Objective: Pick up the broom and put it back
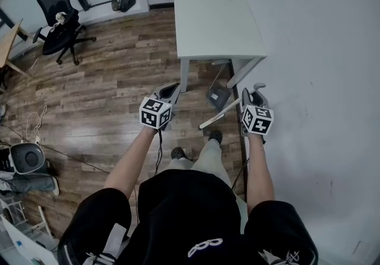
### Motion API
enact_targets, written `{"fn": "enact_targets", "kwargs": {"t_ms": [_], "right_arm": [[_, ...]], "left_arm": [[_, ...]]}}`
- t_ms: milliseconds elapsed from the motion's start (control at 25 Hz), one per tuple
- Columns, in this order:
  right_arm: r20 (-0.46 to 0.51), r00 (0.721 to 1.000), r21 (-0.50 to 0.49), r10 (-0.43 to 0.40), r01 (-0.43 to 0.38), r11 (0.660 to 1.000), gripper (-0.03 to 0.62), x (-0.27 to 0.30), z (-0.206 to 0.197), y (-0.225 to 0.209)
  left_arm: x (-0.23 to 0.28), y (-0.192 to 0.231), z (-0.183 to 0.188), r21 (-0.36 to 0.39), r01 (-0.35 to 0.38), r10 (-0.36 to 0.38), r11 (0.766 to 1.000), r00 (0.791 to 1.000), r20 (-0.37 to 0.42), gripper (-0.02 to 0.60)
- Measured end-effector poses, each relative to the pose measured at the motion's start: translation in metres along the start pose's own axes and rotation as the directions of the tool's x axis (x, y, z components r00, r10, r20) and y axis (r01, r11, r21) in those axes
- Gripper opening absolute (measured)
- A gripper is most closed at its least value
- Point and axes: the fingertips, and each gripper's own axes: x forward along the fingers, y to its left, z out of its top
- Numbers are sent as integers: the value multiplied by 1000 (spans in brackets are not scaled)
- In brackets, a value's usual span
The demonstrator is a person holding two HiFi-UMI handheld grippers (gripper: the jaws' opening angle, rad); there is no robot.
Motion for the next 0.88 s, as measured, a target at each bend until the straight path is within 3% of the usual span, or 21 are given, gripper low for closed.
{"fn": "enact_targets", "kwargs": {"t_ms": [880], "right_arm": [[-28, 998, 30, -48, 49, 998, 115, 32, -4, -87]], "left_arm": [[89, -30, 4, 29, 54, -52, 998, 997, -62, 11]]}}
